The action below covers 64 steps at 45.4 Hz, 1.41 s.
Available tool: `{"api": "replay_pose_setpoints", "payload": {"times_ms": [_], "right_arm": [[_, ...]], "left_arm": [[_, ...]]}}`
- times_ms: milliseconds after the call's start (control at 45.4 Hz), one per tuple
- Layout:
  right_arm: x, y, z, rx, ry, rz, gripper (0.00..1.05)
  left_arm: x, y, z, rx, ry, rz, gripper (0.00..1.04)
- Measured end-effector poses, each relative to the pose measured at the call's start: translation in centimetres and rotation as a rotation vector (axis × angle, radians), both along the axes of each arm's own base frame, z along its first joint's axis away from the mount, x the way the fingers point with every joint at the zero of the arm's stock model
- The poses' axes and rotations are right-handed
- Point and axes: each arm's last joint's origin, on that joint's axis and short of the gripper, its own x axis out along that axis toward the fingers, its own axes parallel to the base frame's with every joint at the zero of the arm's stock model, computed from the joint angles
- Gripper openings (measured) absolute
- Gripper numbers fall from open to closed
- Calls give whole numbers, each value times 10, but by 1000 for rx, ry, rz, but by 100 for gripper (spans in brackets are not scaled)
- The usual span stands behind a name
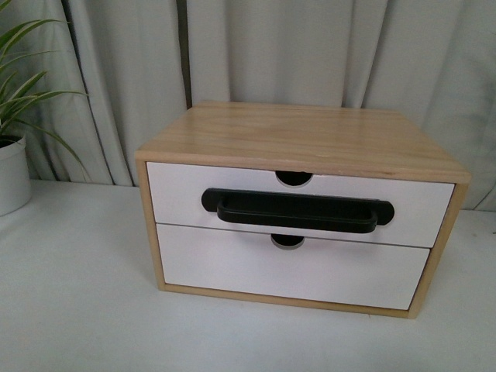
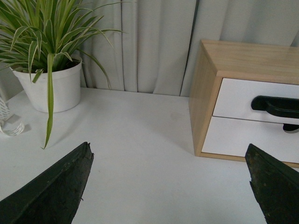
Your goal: Pull drawer
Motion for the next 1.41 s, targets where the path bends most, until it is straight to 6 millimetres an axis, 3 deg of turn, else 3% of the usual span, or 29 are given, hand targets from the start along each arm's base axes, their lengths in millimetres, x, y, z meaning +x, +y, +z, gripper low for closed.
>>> {"api": "replay_pose_setpoints", "payload": {"times_ms": [1058, 1102, 1190, 1256, 1366, 1410], "right_arm": [[0, 0, 0, 0, 0, 0, 96], [0, 0, 0, 0, 0, 0, 96], [1, -1, -1, 31, 172, 140, 96], [5, -2, 0, 73, 309, 247, 96], [14, -3, 7, 76, 375, 330, 96], [19, -3, 12, 53, 403, 375, 96]], "left_arm": [[0, 0, 0, 0, 0, 0, 99], [1, 0, -1, 10, 22, 64, 99], [4, -3, -4, 76, 121, 289, 99], [6, -7, -4, 129, 162, 361, 99], [15, -14, 2, 194, 198, 301, 99], [22, -20, 7, 236, 201, 200, 99]]}}
